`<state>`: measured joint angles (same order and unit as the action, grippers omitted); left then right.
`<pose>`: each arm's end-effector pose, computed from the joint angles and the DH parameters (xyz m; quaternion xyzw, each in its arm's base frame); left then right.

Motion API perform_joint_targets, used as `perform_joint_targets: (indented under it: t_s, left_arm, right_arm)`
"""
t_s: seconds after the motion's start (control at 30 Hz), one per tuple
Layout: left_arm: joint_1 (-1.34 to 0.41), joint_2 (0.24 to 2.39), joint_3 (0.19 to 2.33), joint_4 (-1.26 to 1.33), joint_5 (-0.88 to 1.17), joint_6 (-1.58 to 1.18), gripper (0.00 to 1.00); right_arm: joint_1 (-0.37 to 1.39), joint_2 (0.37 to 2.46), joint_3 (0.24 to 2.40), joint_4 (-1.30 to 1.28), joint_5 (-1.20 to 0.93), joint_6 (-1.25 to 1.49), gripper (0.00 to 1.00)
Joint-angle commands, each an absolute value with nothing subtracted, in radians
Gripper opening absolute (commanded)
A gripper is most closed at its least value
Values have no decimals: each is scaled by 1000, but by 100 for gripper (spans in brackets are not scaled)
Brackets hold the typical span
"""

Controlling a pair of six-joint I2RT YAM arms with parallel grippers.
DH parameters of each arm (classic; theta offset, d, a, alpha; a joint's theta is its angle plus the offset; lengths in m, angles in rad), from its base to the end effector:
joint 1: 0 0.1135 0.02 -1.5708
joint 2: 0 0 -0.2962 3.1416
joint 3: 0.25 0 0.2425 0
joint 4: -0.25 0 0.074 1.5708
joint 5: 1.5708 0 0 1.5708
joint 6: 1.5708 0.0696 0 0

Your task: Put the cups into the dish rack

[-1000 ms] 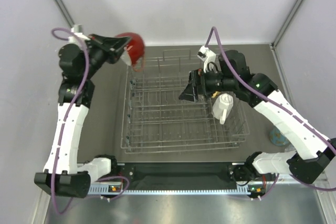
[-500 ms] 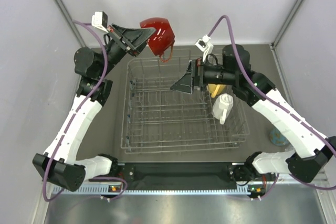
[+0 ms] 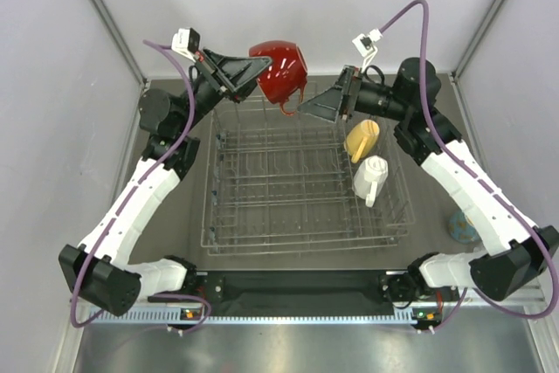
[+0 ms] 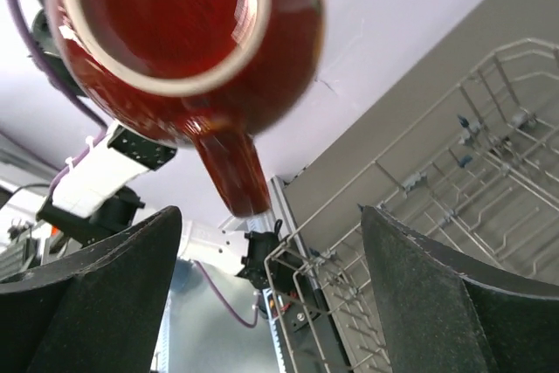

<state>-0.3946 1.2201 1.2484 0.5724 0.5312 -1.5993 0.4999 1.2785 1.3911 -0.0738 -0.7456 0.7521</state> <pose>0.2283 -0.1333 0.5340 -0.0636 0.5023 -0.7833 0.3606 0.2287 0.1787 0.4880 -0.1792 0.6735 0.5979 0.3960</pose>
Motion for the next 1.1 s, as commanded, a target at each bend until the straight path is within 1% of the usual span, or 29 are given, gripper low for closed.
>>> perform_joint_targets:
  t_s: [0.0, 0.13, 0.27, 0.3, 0.5, 0.7, 0.87, 0.93, 0.97, 1.03, 1.07]
  left_arm:
    - [-402, 1173, 1249, 750, 494, -1640, 0]
    - [-410, 1193, 1244, 787, 491, -1666, 0]
    - [-416, 1203, 1244, 795, 495, -1670, 0]
    - [-417, 1204, 1244, 798, 494, -1675, 0]
    - [-420, 1221, 1243, 792, 506, -1687, 0]
    - [-420, 1223, 1241, 762, 518, -1678, 0]
    - [-422, 1221, 1224, 781, 519, -1689, 0]
    - [-422, 1224, 1221, 787, 523, -1698, 0]
    - [-422, 1226, 1223, 788, 526, -1700, 0]
    - [-422, 1224, 1218, 785, 534, -1697, 0]
    - [-422, 1221, 1212, 773, 537, -1684, 0]
  right_arm:
    - [502, 1311, 1463, 52, -844, 758, 82]
    - [508, 1330, 1463, 80, -848, 775, 80]
    - [520, 1367, 1471, 146, -867, 842, 73]
    - [525, 1387, 1479, 149, -879, 845, 69]
    - [532, 1422, 1508, 129, -879, 839, 56]
    - [538, 1439, 1522, 126, -874, 844, 48]
    - [541, 1443, 1522, 123, -854, 842, 47]
    - [541, 1448, 1523, 123, -847, 842, 38]
    - [541, 1453, 1525, 121, -844, 847, 30]
    - [541, 1457, 1528, 123, -836, 851, 23]
    - [545, 1462, 1531, 121, -835, 851, 16]
